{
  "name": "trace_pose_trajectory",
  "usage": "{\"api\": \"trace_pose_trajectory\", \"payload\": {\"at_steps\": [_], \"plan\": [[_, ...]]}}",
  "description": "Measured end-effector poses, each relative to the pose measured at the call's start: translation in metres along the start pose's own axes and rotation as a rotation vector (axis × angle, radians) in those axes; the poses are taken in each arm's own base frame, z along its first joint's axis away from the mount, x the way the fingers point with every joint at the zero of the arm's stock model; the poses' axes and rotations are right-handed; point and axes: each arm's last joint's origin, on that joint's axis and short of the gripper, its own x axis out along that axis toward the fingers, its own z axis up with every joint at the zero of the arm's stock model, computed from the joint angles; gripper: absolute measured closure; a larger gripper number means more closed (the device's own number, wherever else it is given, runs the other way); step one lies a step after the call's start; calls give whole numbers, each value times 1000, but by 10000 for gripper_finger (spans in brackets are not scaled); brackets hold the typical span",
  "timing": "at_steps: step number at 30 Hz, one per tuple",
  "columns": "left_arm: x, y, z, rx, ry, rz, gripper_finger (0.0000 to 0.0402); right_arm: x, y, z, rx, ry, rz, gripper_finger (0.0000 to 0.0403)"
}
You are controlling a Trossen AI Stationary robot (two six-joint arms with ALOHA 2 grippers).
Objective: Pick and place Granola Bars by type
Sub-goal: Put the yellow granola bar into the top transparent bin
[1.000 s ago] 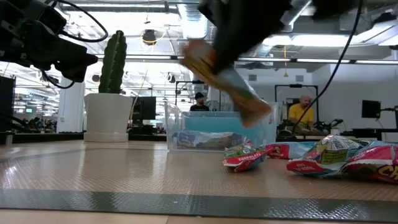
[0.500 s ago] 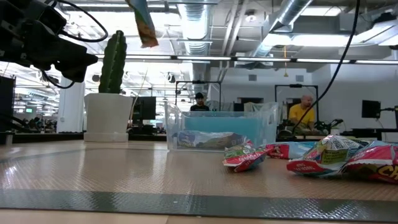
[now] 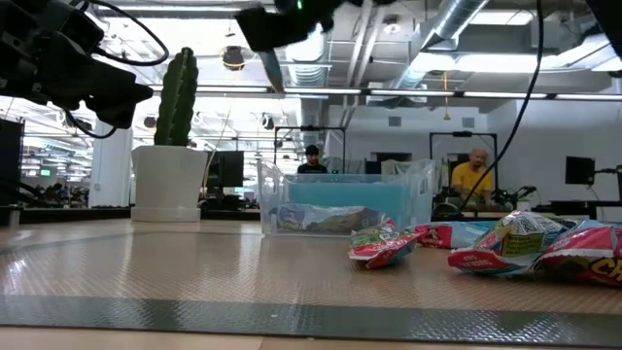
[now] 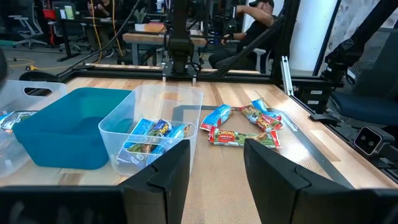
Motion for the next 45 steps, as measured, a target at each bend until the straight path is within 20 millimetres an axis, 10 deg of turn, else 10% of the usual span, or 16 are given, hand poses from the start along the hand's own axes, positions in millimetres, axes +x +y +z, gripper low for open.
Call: {"api": "trace_pose_trajectory", "payload": {"at_steps": [13,45], "plan": [[0,0,0,0,0,0,258,66,-81,-63,-48,265,-151,370],[0,0,0,0,0,0,258,51,-69,-115,-194,666,169,337]]}}
